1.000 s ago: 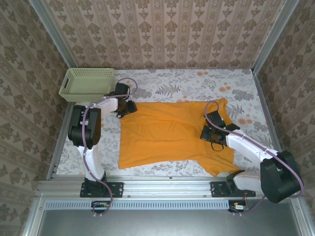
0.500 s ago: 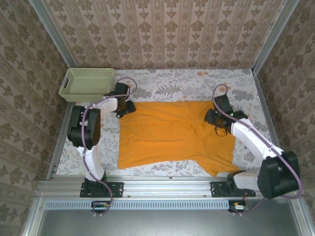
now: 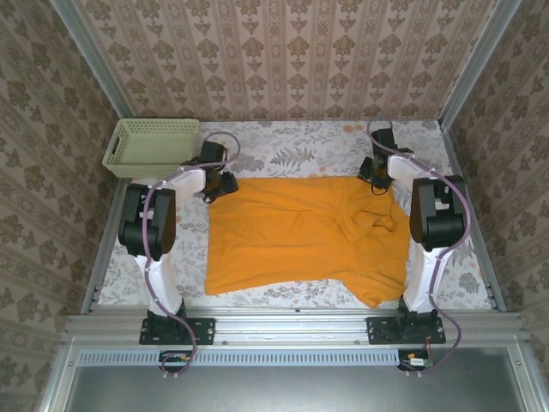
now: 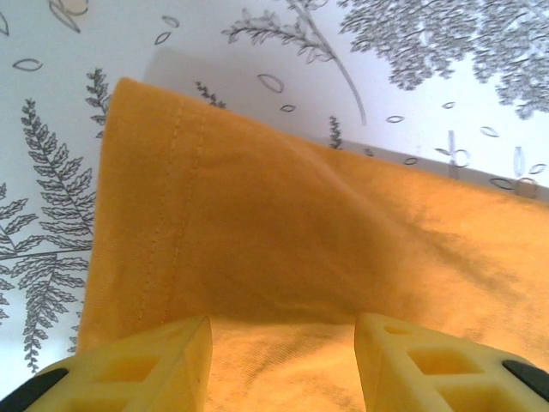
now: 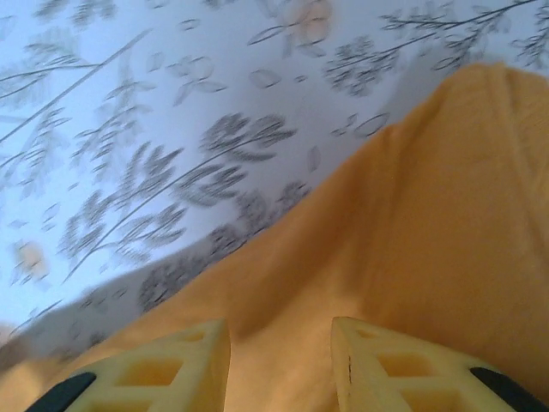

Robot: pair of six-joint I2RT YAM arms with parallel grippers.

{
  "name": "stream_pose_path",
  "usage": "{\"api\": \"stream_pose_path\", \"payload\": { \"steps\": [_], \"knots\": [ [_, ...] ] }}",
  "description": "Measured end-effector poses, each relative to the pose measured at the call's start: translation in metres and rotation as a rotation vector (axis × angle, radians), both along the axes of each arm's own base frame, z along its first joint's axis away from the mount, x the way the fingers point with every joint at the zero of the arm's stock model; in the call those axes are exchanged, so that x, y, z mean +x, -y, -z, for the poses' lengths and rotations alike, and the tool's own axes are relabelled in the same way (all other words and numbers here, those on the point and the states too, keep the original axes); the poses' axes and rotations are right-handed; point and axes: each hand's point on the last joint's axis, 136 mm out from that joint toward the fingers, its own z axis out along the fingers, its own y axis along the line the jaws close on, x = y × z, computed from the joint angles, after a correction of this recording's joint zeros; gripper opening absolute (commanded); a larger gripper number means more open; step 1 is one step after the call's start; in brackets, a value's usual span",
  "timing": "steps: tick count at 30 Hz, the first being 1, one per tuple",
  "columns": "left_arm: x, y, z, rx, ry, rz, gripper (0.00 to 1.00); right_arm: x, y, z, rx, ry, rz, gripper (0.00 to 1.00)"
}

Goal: Fold the inside-out t-shirt

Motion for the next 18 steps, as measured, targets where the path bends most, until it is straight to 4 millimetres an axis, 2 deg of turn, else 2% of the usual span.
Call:
{"api": "stream_pose_path", "payload": {
  "steps": [3, 7, 15, 18],
  "knots": [
    [-0.005, -0.012, 0.011, 0.001, -0.021, -0.032, 0.49, -0.009, 0.027, 0.011, 0.001, -0.038, 0.084, 0.37],
    [0.000, -0.017, 0.011, -0.031, -0.003, -0.056, 0.49, -0.020, 0.055, 0.019, 0.025, -0.056, 0.168, 0.37],
    [0.004, -0.013, 0.009, -0.040, 0.005, -0.054, 0.50, -0.014, 0.060, 0.017, 0.044, -0.044, 0.186, 0.36],
    [0.016, -0.007, 0.009, -0.037, 0.013, -0.048, 0.50, -0.004, 0.063, 0.017, 0.055, -0.040, 0.189, 0.36]
  ]
}}
